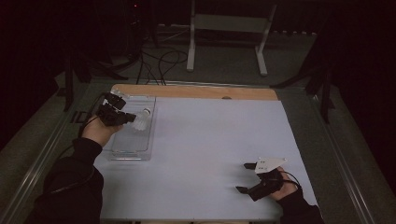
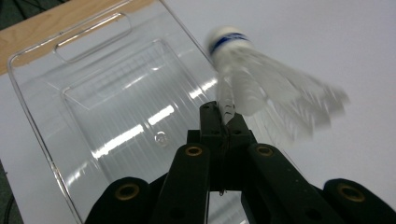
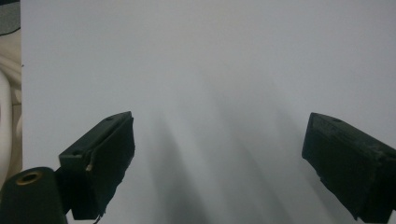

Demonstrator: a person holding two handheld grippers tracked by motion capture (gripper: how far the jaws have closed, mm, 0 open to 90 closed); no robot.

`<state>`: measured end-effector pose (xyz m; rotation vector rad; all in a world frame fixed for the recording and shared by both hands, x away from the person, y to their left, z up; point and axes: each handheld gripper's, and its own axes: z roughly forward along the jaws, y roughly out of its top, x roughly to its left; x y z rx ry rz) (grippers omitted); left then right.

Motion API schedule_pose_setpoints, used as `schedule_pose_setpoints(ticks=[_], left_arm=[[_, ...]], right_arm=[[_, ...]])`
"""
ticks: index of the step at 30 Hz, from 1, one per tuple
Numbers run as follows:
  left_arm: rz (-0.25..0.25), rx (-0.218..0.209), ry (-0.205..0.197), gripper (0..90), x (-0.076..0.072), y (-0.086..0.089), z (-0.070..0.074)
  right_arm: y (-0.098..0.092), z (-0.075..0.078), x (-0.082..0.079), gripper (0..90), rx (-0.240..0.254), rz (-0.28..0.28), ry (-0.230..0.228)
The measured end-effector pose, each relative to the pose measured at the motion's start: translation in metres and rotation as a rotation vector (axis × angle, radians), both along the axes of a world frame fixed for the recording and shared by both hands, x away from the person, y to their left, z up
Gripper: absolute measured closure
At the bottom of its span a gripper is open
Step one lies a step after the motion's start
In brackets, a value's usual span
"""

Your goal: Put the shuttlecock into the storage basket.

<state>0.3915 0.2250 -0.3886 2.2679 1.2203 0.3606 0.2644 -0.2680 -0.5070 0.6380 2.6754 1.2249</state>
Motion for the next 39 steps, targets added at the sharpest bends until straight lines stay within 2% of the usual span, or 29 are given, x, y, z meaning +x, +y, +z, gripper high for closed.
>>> schedule_pose_setpoints(ticks=[2, 4, 11, 30, 39], left_arm=[[0.018, -0.015, -0.006, 90.0, 0.000, 0.000, -0.003], [0.041, -0.011, -0.014, 90.0, 0.001, 0.000, -0.005], [0.073, -0.015, -0.004, 90.0, 0.004, -0.002, -0.017], [0.097, -0.035, 0.055, 90.0, 0.013, 0.002, -0.045], [0.074, -0.024, 0.088, 90.0, 0.015, -0.002, -0.052]], right_arm=[[0.000, 0.000, 0.000, 9.5, 0.002, -0.002, 0.000], [0.000, 0.000, 0.000, 9.5, 0.002, -0.002, 0.001], [0.000, -0.001, 0.000, 9.5, 0.001, 0.003, 0.006], [0.001, -0.002, 0.000, 9.5, 0.001, 0.006, 0.016], [0.000, -0.002, 0.000, 9.6, 0.002, 0.006, 0.015]])
